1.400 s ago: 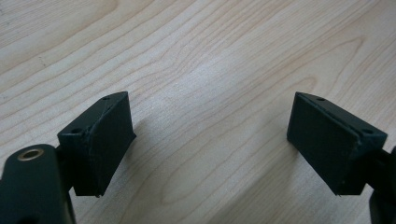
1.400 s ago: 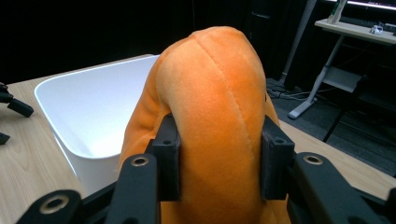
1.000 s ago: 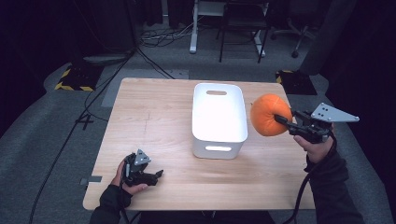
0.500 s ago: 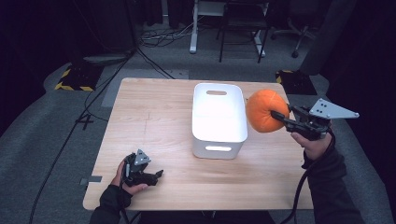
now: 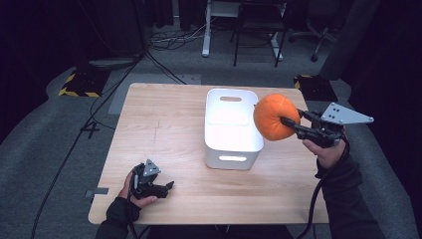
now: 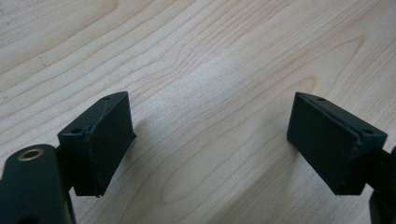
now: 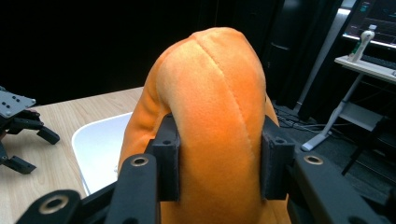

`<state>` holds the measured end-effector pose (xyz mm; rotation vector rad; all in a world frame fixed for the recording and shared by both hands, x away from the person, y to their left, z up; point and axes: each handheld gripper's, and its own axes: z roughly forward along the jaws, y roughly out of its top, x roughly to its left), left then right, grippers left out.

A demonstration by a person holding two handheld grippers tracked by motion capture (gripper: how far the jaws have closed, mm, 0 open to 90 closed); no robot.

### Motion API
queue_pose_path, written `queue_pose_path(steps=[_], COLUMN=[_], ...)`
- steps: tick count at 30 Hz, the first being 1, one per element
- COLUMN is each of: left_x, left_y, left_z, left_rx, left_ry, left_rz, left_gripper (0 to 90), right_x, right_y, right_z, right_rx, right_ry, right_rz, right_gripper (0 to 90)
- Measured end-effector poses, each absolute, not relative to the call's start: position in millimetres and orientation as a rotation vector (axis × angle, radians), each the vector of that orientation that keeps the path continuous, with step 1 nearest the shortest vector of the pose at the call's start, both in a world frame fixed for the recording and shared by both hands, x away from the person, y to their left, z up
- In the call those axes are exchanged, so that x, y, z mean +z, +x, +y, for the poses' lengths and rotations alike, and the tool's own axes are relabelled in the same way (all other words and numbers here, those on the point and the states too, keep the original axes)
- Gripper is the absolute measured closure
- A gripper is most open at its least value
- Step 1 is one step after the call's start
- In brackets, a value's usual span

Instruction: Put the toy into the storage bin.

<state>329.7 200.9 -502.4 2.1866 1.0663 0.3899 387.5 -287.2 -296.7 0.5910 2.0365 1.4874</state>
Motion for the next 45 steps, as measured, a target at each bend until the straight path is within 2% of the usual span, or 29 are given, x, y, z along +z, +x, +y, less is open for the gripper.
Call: queue_pose_path(steps=[29, 45], left_x=[-502, -502], left_y=[330, 330], left_z=[201, 201], left_rx=[0.39, 0.394], left_ry=[2.186, 2.187], left_rz=[1.066, 1.066], left_gripper=[14.8, 14.8], right_x=[-298, -322], right_y=[391, 401], right_z=[-242, -222], right_rx=[1.516, 1.512], right_ry=[0.5, 0.504], right_rz=[2.114, 2.203], right_gripper=[59.3, 58.7])
